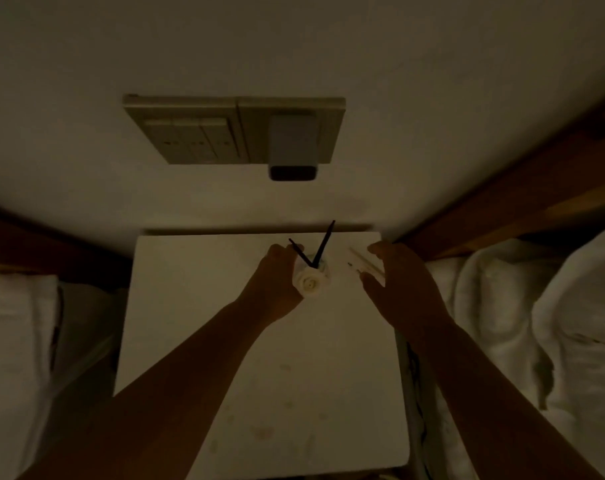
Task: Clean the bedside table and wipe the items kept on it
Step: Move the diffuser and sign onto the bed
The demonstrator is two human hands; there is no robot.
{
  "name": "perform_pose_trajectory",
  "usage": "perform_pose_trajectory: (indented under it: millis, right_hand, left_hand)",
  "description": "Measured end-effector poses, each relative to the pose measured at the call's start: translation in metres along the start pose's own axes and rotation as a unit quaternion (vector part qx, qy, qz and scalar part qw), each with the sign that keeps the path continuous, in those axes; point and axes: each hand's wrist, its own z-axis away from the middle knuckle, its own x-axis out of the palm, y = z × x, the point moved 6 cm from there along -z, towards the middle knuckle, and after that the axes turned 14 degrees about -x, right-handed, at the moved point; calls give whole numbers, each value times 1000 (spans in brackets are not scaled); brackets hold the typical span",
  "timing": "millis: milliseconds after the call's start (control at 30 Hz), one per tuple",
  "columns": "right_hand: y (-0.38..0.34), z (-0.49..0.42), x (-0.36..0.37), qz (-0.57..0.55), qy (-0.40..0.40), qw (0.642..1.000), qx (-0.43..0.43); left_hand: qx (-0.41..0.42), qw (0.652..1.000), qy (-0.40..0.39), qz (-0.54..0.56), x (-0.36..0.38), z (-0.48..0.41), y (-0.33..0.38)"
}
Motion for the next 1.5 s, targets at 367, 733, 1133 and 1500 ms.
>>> perform_pose_trajectory:
  millis: [367,733,1133,1500]
  right_hand:
    - [19,-27,48,29,-53,998,25]
    - [-53,-32,73,65,-120,990,-20]
    - [-349,-37,181,53,-276,913,-294]
    - [-567,-3,314,100,-392,792,-457]
  left_hand:
    - [77,992,86,42,12,-1,7]
    - [-36,980,86,177,-43,46,-75]
    - [-290,902,205,246,-150,205,-328]
    - [-373,799,375,286,-229,320,-494]
